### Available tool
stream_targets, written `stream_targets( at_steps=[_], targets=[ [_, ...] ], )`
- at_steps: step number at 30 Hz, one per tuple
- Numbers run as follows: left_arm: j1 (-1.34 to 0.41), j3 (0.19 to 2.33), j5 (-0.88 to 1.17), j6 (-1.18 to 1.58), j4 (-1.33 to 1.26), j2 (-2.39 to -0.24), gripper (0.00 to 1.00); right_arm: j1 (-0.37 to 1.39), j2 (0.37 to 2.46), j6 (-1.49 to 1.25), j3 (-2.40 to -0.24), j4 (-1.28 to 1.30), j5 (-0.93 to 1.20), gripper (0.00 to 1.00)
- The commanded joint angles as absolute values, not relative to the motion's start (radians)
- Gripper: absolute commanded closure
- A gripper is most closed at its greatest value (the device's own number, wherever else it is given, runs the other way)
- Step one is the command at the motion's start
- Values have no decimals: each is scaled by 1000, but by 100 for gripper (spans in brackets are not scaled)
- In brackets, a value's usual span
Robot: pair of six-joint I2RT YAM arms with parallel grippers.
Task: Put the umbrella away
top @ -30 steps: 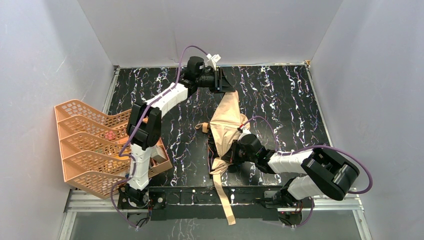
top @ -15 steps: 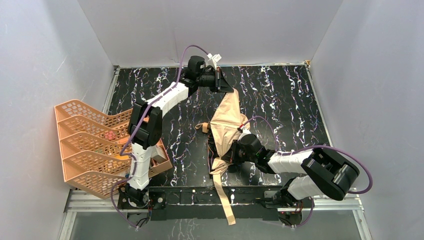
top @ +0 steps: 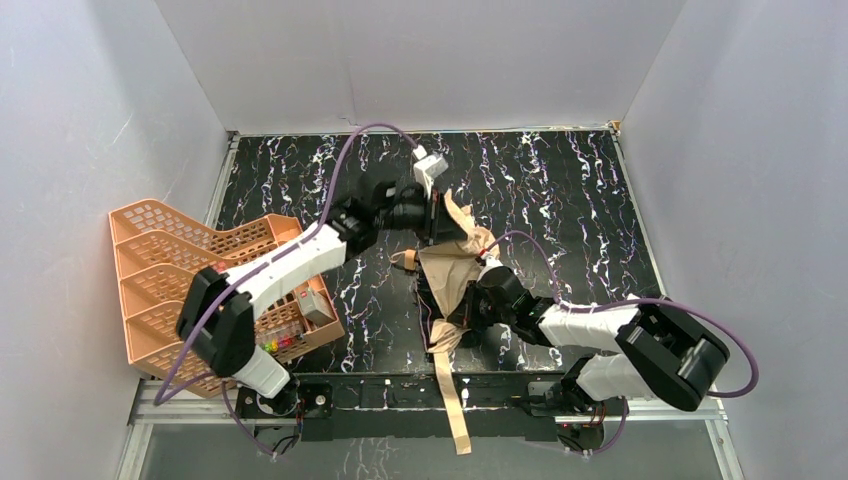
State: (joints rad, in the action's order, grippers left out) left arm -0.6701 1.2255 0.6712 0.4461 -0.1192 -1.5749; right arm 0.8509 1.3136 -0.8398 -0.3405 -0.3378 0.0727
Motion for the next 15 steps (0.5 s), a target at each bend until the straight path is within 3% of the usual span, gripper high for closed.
stream_targets(
  at_steps=[1, 8, 15],
  targets=[
    [-716, 1019, 585, 475, -256, -1458, 100, 852, 1248, -806, -371, -197, 35, 100],
    [-766, 785, 513, 572, -396, -1354, 78, 853, 1123, -829, -358, -119, 29, 96],
    [-815, 681, 495, 623, -472, -1370, 79, 853, 1068, -855, -301, -183, 76, 100]
  ],
)
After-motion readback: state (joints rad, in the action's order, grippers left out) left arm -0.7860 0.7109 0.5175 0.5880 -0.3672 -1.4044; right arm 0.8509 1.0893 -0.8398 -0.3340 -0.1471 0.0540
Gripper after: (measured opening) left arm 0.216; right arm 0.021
